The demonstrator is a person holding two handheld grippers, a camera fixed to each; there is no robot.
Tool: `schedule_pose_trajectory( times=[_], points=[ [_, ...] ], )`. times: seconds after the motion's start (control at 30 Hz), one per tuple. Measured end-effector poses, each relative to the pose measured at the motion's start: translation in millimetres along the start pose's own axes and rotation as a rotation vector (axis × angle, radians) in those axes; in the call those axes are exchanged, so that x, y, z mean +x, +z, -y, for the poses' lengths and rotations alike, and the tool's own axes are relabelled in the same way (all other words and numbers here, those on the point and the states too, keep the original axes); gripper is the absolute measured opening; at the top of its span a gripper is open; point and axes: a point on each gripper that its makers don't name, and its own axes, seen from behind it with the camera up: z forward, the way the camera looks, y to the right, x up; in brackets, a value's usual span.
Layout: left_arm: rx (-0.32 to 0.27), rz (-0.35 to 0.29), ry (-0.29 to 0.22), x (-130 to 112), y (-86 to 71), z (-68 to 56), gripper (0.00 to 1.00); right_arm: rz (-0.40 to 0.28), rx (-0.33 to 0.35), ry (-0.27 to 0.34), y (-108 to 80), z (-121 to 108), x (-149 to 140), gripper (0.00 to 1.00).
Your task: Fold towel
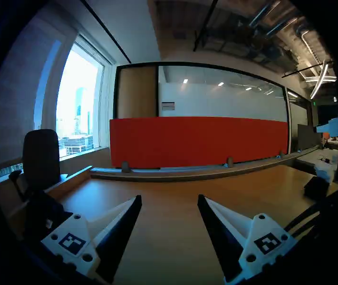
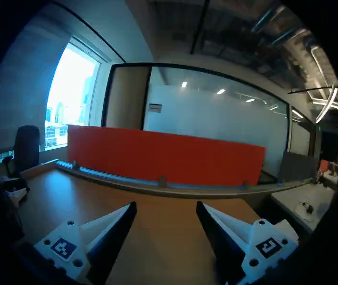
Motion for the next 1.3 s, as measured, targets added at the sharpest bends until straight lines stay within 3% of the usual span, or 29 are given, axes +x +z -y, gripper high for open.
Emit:
schedule_pose_trajectory(
  times=[0.4, 0.97, 1.3],
  points=[
    [0.018, -0.028, -0.015, -48.5, -1.2, 12.9, 0.87, -0.036, -0.018, 0.023, -1.2, 0.7, -25.4, 0.97],
    [0.040, -0.065, -0.017, -68.7, -1.2, 22.9, 0.87, -0.057, -0.009, 0.030, 2.9, 7.1, -43.2, 0.97],
    [0.044, -0.058, -0.008, -71.8, 1.7, 21.3, 0.87, -0.059, -0.004, 0.035, 4.5, 6.1, -48.1, 0.97]
  ],
)
